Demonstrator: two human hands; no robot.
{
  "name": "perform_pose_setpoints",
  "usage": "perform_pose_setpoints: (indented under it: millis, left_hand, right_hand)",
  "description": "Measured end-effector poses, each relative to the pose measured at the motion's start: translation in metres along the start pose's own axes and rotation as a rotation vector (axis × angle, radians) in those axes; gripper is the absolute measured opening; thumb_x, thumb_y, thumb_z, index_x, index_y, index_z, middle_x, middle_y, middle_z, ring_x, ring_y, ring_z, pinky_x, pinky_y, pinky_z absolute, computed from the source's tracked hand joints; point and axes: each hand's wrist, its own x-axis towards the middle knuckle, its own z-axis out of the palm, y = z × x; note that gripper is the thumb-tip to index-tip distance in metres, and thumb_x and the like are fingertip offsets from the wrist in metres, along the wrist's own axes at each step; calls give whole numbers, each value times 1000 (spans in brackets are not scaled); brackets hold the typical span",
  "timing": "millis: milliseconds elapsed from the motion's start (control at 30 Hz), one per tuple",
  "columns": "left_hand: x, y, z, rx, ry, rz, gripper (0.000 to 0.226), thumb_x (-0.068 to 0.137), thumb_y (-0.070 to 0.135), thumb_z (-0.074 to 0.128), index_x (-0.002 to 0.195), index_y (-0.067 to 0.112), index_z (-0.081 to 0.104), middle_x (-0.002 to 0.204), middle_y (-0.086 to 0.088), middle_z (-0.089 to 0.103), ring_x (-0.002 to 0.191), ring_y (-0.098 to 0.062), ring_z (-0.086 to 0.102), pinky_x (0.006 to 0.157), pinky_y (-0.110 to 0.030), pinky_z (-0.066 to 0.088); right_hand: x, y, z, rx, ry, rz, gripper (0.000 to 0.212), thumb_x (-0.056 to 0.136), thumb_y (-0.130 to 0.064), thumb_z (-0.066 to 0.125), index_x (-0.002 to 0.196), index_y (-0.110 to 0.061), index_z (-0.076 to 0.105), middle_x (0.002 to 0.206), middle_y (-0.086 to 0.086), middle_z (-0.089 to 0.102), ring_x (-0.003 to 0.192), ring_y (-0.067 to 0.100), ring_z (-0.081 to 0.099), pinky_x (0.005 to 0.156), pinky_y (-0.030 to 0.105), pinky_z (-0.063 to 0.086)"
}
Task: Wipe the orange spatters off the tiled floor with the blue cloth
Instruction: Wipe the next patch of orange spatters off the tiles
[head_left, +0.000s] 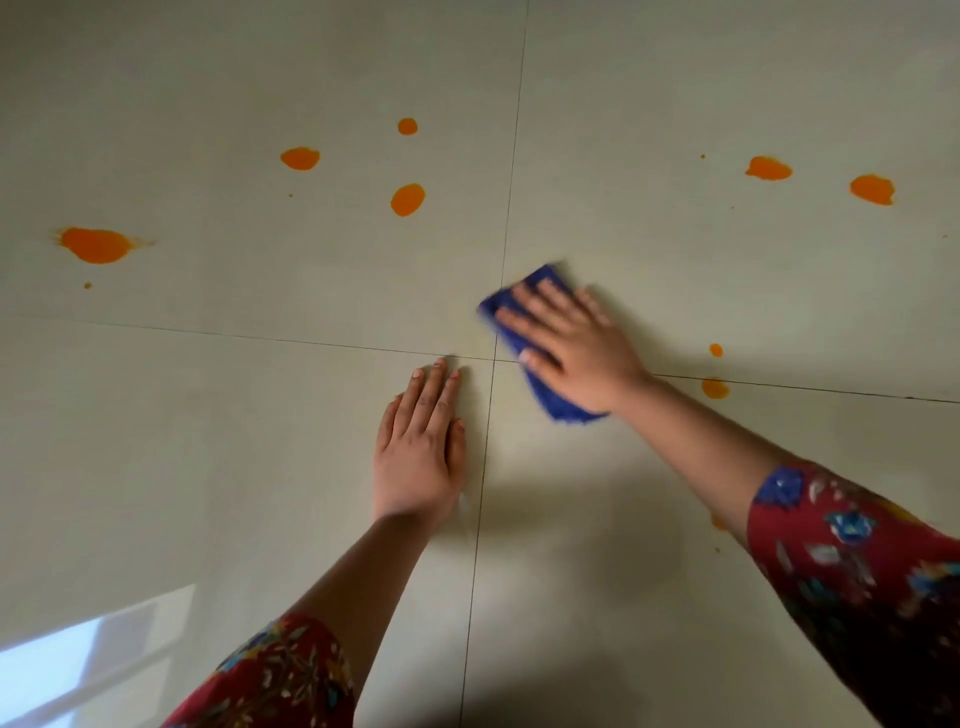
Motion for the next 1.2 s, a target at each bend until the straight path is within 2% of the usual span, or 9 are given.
perform_pose_setpoints:
  millis: [67, 133, 367, 500, 600, 767, 900, 1000, 1200]
  left_hand:
    - [0, 0, -2, 1, -2, 0, 55, 98, 27, 34, 152, 26, 23, 160, 11, 15, 148, -8, 7, 119, -29, 9]
    - [0, 0, -2, 8, -13, -1, 54, 99, 29, 32, 152, 25, 23, 160, 9, 14, 148, -9, 6, 119, -31, 11]
    - [0, 7, -3, 35, 6, 50, 58, 98, 42, 26, 148, 16, 34, 159, -1, 23, 147, -17, 16, 118, -36, 14]
    - [6, 40, -1, -29, -101, 191, 63, 96, 49, 23, 153, 22, 18, 161, 6, 6, 149, -12, 1, 119, -32, 5]
    - [9, 66, 8, 19, -264, 295, 73, 91, 64, 15, 152, 33, -8, 159, 13, -18, 145, -8, -21, 119, -30, -10]
    - [5, 73, 24, 95, -259, 306, 89, 83, 75, 28, 152, 33, -10, 159, 8, -20, 147, -14, -17, 119, -39, -4]
    - [4, 72, 30, 139, -215, 318, 90, 82, 75, 29, 153, 30, -4, 161, 5, -12, 149, -17, -8, 119, -41, 2]
    - [5, 72, 30, 148, -244, 308, 90, 82, 77, 26, 153, 30, -4, 161, 5, -10, 149, -16, -9, 119, -40, 1]
    - [6, 74, 22, 143, -300, 307, 90, 82, 79, 19, 150, 32, -16, 158, 7, -23, 146, -15, -21, 120, -40, -4]
  right_hand:
    - [12, 34, -5, 69, 47, 435, 60, 95, -54, 20, 152, -35, 25, 162, -3, 17, 150, 24, 13, 120, 49, 10]
    - [17, 33, -6, 103, 63, 672, 60, 95, -53, 24, 153, -35, 22, 163, -2, 12, 150, 24, 9, 120, 47, 5]
    - [-73, -39, 6, 24, 85, 124, 57, 96, -54, 35, 150, -37, 30, 161, -7, 22, 149, 19, 17, 120, 44, 14]
    - [-61, 38, -5, 4, 93, 380, 55, 95, -48, 29, 148, -33, 36, 157, -2, 32, 145, 24, 29, 116, 51, 24]
    - [-74, 90, -14, 33, 48, 605, 64, 92, -56, 18, 150, -32, 33, 160, -2, 25, 148, 25, 22, 117, 49, 18]
    - [-149, 57, -2, -15, 169, 872, 61, 94, -52, 23, 150, -29, 35, 158, 5, 31, 145, 31, 28, 114, 52, 24]
    - [-163, -28, 13, -55, 162, 605, 56, 97, -46, 33, 150, -30, 34, 158, 4, 29, 146, 29, 26, 115, 49, 19]
    - [-117, 0, 5, 3, 137, 423, 54, 97, -49, 33, 149, -36, 34, 159, -4, 28, 147, 23, 24, 117, 50, 19]
    - [-110, 74, -7, 54, 139, 883, 65, 91, -58, 15, 150, -36, 32, 160, -4, 25, 148, 23, 21, 118, 49, 12]
